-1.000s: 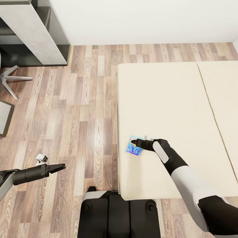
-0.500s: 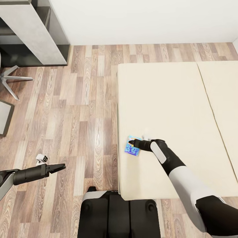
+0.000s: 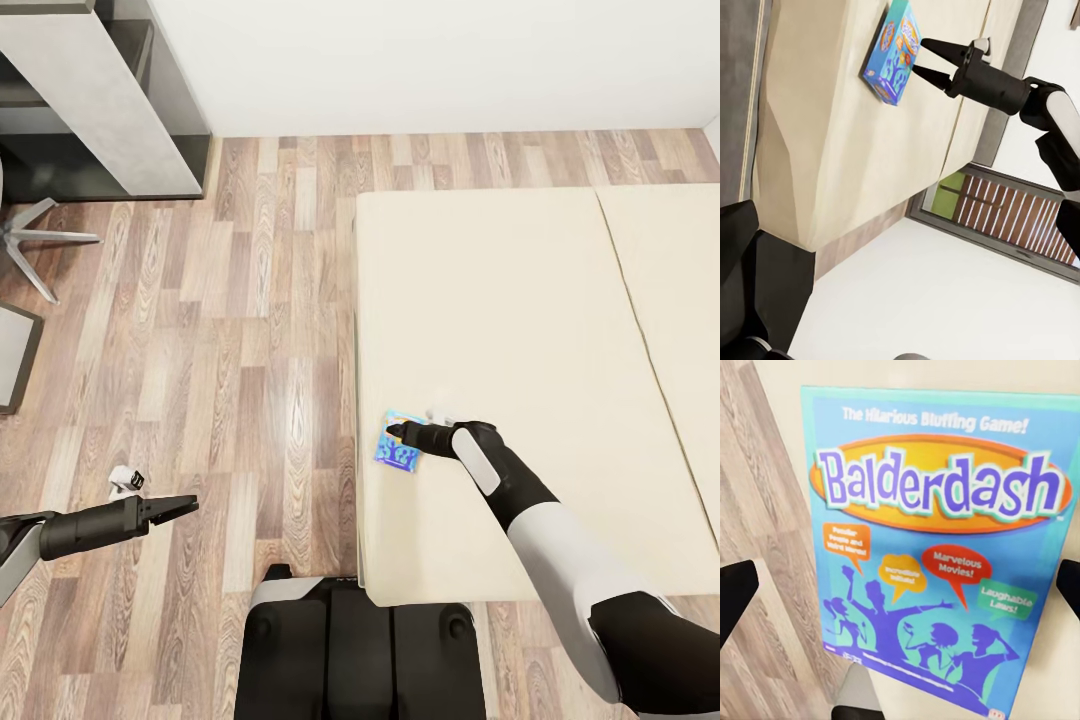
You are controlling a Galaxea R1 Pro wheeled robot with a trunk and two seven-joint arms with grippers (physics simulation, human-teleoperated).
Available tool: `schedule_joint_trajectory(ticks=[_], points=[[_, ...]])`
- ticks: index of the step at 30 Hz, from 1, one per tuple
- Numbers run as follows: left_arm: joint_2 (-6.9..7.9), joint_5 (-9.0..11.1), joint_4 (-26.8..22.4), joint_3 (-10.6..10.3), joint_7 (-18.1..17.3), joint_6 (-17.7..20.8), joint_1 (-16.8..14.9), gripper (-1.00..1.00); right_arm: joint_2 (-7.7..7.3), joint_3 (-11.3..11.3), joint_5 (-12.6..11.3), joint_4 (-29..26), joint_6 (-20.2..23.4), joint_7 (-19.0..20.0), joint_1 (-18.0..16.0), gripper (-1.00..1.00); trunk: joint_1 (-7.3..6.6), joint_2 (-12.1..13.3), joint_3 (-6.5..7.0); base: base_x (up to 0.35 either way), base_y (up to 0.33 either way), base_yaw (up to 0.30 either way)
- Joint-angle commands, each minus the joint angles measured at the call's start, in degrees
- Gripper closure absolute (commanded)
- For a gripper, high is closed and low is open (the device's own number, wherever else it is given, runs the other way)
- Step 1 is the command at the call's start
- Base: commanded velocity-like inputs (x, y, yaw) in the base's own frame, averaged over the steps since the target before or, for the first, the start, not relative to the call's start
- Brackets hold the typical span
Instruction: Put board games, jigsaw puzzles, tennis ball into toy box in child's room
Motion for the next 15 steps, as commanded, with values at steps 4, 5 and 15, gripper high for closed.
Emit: schedule_joint_trajectory(ticks=[4,5,15], points=[[0.07,0.40,0.02,-0.18,-0.01,0.52,-0.03,-1.00,-0.02,0.08,-0.17,-0.01,0.16,-0.05,-0.02,-1.00,0.03,-0.09,-0.06,0.000,0.000,0.000],[0.07,0.40,0.02,-0.18,-0.01,0.52,-0.03,-1.00,-0.02,0.08,-0.19,-0.04,0.15,-0.05,-0.02,-1.00,0.03,-0.09,-0.06,0.000,0.000,0.000],[0.07,0.43,0.02,-0.18,-0.01,0.52,-0.03,-1.00,0.13,0.09,-0.39,-0.09,0.29,0.29,-0.02,-1.00,0.03,-0.09,-0.06,0.000,0.000,0.000]])
